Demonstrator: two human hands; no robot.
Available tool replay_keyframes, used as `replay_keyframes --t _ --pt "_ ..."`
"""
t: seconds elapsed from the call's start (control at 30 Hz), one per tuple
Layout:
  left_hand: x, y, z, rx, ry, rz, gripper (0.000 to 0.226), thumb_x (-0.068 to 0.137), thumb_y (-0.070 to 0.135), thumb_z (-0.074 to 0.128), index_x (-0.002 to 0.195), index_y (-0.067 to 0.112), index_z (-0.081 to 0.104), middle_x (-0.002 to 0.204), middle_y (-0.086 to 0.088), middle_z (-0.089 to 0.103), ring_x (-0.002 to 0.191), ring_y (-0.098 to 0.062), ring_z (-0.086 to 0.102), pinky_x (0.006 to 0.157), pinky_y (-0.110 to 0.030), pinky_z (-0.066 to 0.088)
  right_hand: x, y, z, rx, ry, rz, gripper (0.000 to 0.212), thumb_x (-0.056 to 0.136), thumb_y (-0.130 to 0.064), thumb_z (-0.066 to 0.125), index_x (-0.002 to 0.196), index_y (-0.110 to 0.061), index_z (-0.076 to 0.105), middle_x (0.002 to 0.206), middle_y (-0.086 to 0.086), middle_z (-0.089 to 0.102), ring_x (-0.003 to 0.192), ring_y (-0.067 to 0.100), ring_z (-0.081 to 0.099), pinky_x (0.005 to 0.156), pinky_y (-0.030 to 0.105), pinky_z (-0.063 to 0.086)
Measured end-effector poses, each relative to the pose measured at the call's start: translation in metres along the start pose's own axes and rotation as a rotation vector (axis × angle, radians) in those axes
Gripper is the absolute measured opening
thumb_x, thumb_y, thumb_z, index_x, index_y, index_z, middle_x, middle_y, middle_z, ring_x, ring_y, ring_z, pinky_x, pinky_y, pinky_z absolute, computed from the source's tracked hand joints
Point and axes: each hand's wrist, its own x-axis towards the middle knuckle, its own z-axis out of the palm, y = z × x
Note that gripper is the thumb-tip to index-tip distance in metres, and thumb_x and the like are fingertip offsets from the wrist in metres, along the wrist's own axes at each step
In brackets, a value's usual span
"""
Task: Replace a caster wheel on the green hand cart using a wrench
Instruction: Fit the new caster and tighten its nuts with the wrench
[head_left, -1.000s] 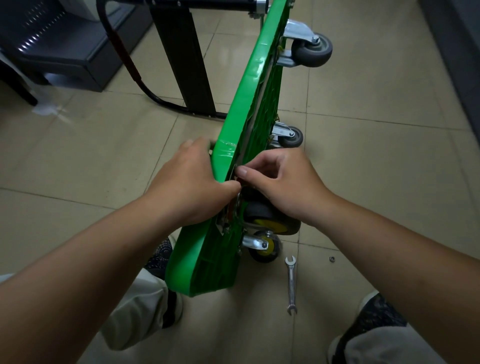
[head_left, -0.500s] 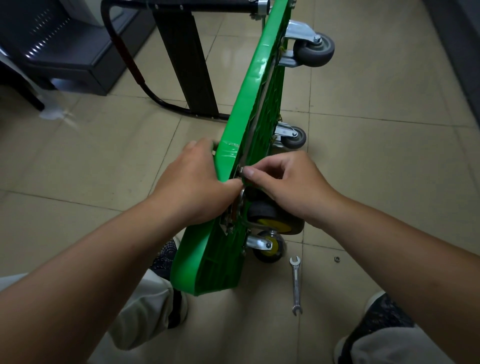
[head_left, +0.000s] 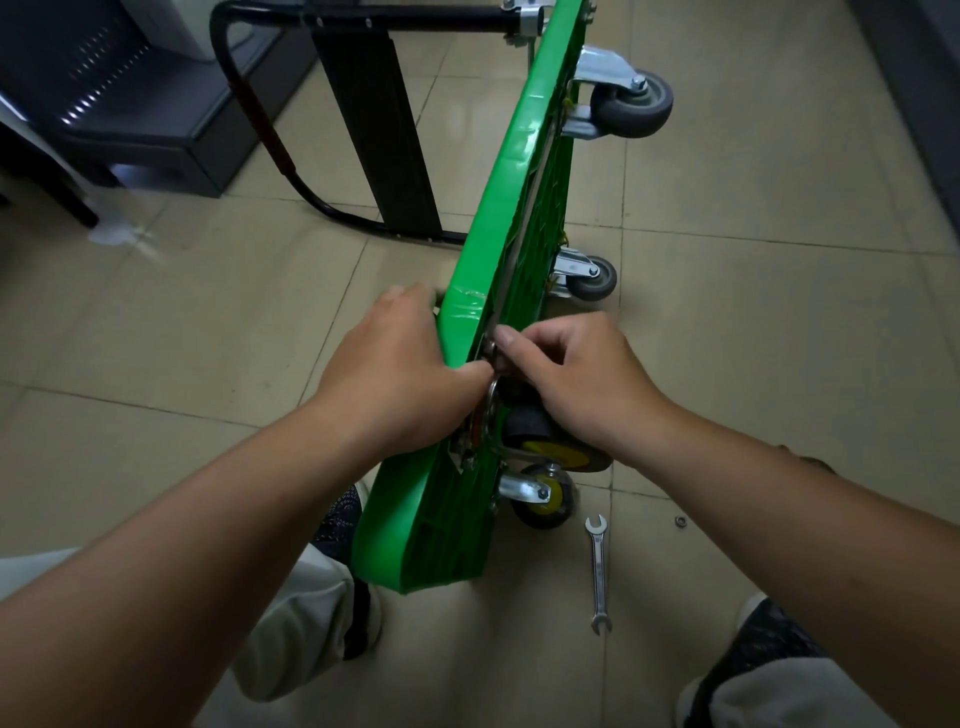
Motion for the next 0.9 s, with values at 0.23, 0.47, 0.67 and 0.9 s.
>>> replay_keyframes --t 0.23,0.47,0.67,0.9 --pt "0.000 0.000 -0.001 0.008 0.014 -0.004 0.055 0.079 0.038 0.075 0.130 0.024 0.057 0.111 -0.001 0.062 0.089 -0.021 0.064 0.081 -0.044 0.058 -0.003 -0.004 -0.004 0.075 0.073 -0.033 0.014 0.094 -0.031 0.066 0.090 -0.022 0.077 0.082 -0.008 0.073 0.078 0.003 0.067 0.071 0.020 0.054" --pt "-0.001 0.002 -0.001 0.014 0.004 -0.009 0.058 0.081 0.037 0.076 0.134 0.024 0.054 0.114 -0.001 0.060 0.090 -0.021 0.064 0.081 -0.045 0.059 -0.003 -0.005 -0.008 0.112 0.096 -0.050 0.014 0.095 -0.025 0.063 0.095 -0.023 0.077 0.087 -0.012 0.074 0.085 -0.001 0.067 0.077 0.018 0.055" --pt "-0.002 0.004 -0.002 0.005 -0.001 -0.008 0.058 0.077 0.045 0.074 0.129 0.024 0.058 0.112 -0.001 0.062 0.089 -0.020 0.064 0.080 -0.044 0.058 0.000 -0.006 -0.012 0.064 -0.054 -0.036 0.011 0.090 -0.029 0.072 0.095 -0.022 0.078 0.085 -0.010 0.075 0.081 0.000 0.069 0.075 0.019 0.056" --pt "-0.004 0.005 -0.002 -0.002 0.007 -0.012 0.054 0.078 0.042 0.074 0.126 0.025 0.059 0.109 -0.001 0.064 0.088 -0.021 0.066 0.079 -0.045 0.059 0.000 -0.002 0.002 0.021 -0.014 -0.030 0.019 0.096 -0.029 0.064 0.087 -0.017 0.076 0.078 -0.006 0.072 0.073 0.002 0.066 0.068 0.023 0.054"
